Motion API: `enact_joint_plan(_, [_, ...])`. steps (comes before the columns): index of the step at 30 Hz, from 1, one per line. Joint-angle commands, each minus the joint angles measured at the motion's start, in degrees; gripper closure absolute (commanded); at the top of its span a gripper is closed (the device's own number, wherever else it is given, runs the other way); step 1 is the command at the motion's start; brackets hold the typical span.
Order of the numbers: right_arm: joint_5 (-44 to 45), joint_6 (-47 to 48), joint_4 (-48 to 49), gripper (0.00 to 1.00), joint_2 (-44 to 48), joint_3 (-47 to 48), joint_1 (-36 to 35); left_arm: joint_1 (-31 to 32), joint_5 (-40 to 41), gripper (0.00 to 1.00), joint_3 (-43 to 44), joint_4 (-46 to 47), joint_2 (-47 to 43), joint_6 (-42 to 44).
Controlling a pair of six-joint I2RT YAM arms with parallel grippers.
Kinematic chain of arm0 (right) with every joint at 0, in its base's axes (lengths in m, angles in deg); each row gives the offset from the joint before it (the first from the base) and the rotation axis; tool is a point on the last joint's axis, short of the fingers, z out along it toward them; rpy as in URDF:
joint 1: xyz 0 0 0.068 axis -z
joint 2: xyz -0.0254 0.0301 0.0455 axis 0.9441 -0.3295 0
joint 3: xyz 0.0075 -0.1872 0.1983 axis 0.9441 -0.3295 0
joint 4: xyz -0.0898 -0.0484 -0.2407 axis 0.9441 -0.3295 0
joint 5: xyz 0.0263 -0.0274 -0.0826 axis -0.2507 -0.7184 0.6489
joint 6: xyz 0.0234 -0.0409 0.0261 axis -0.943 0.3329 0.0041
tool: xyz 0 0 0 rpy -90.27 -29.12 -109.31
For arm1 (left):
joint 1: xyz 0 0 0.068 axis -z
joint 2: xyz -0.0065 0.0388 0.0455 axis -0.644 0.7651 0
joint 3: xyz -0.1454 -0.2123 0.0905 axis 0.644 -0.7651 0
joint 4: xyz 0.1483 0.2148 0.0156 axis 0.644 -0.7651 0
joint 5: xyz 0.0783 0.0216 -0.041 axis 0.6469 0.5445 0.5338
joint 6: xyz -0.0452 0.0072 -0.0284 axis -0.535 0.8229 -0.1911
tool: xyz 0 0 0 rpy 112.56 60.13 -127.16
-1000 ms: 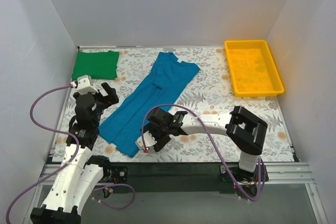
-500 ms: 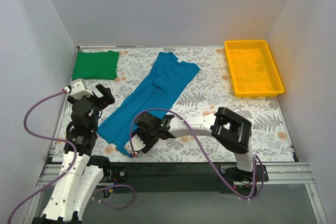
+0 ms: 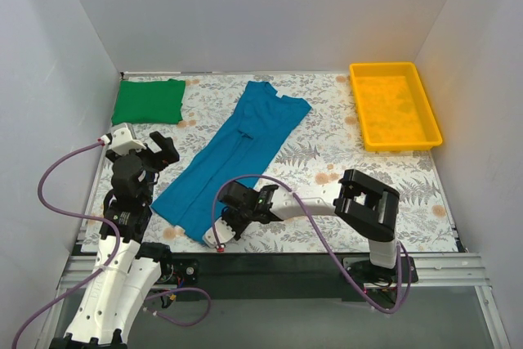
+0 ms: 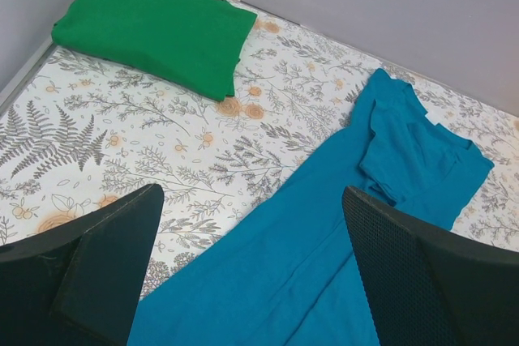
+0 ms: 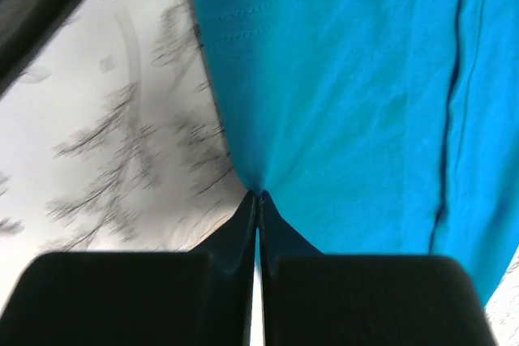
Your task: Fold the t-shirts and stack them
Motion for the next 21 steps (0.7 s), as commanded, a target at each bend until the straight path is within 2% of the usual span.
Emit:
enact_joint_plan(1, [-1.2, 1.4, -5.1, 0.99, 4.1, -5.7, -0.1, -0.1, -1.8, 0.08, -0.7, 0.7, -0.2, 0.2])
enact_joint_plan(6, [-1.5, 6.4, -11.1, 0.99, 12.5, -18.4, 0.7, -0.1, -11.1, 0.08, -1.6, 3.6, 1.0, 0.5])
enact_joint_plan(7, [-1.6, 7.1, -12.2, 0.99, 15.4, -20.2, 1.0, -0.1, -15.4, 0.08, -1.6, 4.1, 1.8, 0.4])
enact_joint_plan(11, [-0.8, 10.3, -18.2, 0.99, 22.6, -29.2, 4.7, -0.1, -26.2, 0.08, -0.6, 6.7, 9.2, -1.8])
enact_joint_plan(13, [-0.5, 10.8, -20.3, 0.90, 26.9, -32.5, 6.3, -0.1, -30.2, 0.09, 0.6, 9.1, 13.3, -3.4])
enact_joint_plan(14, [-0.5, 10.8, -22.5, 0.70, 28.4, -32.9, 7.8, -0.1, -35.2, 0.09, 1.2, 10.1, 18.1, -4.3])
enact_joint_plan(15, [-0.5, 10.6, -23.6, 0.61, 29.9, -33.4, 8.5, -0.1, -37.5, 0.11, 1.9, 12.2, 20.9, -6.1])
enact_joint_plan(16, [-0.5, 10.3, -24.6, 0.56, 32.5, -33.4, 9.2, -0.1, -39.7, 0.13, 3.8, 13.0, 23.8, -7.6])
enact_joint_plan(17, [-0.2, 9.4, -26.2, 0.49, 33.8, -33.0, 10.9, 0.0, -42.2, 0.14, 4.8, 13.8, 30.1, -8.7])
enact_joint_plan(21, [-1.0, 7.4, -29.4, 0.45, 40.1, -29.7, 17.6, 0.8, -44.2, 0.17, 12.4, 14.7, 46.7, -11.6])
